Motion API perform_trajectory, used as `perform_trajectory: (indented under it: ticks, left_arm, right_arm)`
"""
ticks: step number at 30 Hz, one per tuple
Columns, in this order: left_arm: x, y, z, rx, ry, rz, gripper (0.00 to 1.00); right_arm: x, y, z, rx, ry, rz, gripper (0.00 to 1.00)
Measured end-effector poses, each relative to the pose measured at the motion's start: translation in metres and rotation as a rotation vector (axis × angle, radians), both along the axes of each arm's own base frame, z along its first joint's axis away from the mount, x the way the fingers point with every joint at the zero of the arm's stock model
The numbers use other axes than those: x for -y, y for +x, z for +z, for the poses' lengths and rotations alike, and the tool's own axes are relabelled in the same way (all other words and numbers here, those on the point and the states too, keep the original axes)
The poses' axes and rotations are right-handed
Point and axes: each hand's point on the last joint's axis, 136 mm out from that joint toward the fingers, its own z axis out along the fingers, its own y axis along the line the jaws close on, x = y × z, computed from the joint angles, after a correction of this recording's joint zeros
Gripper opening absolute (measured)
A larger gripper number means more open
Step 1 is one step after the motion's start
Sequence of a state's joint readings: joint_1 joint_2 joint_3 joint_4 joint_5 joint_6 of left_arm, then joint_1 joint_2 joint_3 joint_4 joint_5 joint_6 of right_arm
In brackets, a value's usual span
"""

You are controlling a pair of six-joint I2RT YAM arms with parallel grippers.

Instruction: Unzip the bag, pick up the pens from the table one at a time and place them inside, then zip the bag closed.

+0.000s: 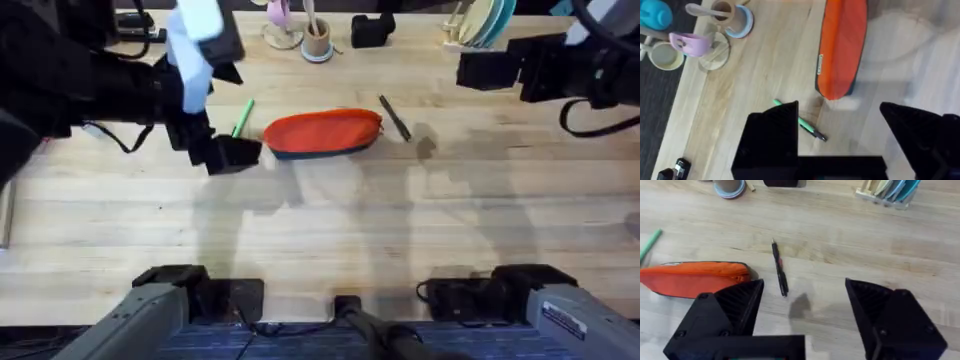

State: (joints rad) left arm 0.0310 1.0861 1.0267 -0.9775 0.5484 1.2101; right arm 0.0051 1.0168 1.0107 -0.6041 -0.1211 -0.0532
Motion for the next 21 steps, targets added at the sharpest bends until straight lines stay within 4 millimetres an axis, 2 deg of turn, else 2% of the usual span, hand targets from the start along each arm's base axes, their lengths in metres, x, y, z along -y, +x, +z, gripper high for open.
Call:
perform_trajectory:
  ticks: [8, 21]
  left_arm:
    - [-0.011, 0.019, 0.005, 0.016, -0.141, 0.022, 0.993]
    - [-0.010, 0.028, -0.017, -0.103, -0.245, 0.020, 0.994]
  right_arm:
    - [0.000, 0.000, 0.000, 0.000, 0.000, 0.000, 0.997]
    - [0.000, 0.000, 0.000, -0.001, 0.000, 0.000, 0.997]
